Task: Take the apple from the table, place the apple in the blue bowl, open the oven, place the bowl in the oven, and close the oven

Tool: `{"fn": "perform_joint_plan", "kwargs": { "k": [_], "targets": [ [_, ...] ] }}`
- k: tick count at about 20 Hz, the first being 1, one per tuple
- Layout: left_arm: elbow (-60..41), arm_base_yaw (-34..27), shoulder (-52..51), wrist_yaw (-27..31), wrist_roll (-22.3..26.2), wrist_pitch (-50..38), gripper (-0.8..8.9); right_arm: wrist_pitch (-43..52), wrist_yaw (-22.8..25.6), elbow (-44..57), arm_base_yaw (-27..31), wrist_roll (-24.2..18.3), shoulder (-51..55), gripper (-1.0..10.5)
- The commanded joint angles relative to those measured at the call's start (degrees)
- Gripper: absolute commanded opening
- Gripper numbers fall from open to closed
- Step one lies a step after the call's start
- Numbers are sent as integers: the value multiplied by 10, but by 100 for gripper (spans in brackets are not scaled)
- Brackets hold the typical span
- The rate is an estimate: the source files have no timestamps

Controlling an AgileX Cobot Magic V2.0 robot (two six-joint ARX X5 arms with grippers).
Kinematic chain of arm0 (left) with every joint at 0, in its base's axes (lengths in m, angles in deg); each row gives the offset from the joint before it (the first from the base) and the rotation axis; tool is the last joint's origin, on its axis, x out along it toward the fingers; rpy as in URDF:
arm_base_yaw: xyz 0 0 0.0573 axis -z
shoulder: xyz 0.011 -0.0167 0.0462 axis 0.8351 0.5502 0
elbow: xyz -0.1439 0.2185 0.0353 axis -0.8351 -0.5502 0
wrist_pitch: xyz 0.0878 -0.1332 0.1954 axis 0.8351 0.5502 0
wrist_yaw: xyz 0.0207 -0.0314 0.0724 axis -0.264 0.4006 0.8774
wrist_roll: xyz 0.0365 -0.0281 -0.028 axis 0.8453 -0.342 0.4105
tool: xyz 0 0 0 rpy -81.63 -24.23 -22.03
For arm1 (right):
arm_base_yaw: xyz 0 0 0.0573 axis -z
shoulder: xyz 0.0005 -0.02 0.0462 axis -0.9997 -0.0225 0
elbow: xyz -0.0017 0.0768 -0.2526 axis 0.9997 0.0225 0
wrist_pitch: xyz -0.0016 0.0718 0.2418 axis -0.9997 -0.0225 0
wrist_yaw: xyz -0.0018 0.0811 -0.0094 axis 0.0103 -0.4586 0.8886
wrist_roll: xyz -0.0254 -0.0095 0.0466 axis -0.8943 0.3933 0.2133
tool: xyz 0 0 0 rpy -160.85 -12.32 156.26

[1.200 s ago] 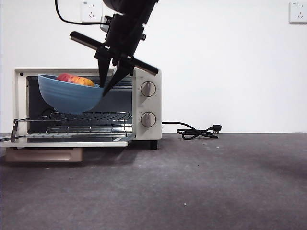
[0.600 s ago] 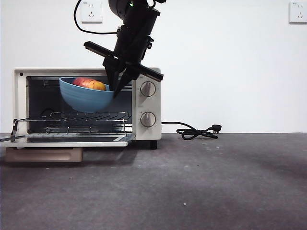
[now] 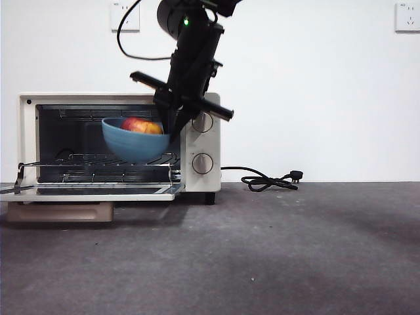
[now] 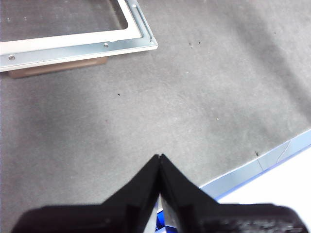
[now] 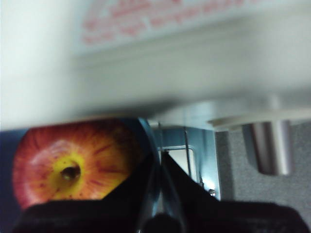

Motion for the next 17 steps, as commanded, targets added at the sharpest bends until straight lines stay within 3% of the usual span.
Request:
{"fn": "perform_joint_plan", "kwargs": {
  "k": [1,8,11,17],
  "targets": [
    [-5,1,-2,1,4,1,-5,7,-2,-4,-1,7,-10,-12],
    [-5,1,-2,2,5,9,-5,12,9,-4,-1,5,-10,14],
    [-5,1,-2,2,5,12,-5,12,10,-4,-1,3,-10,230],
    [-5,1,-2,5,7,13,-5,13,41,-16,-13,-46,-2,221]
  ]
}}
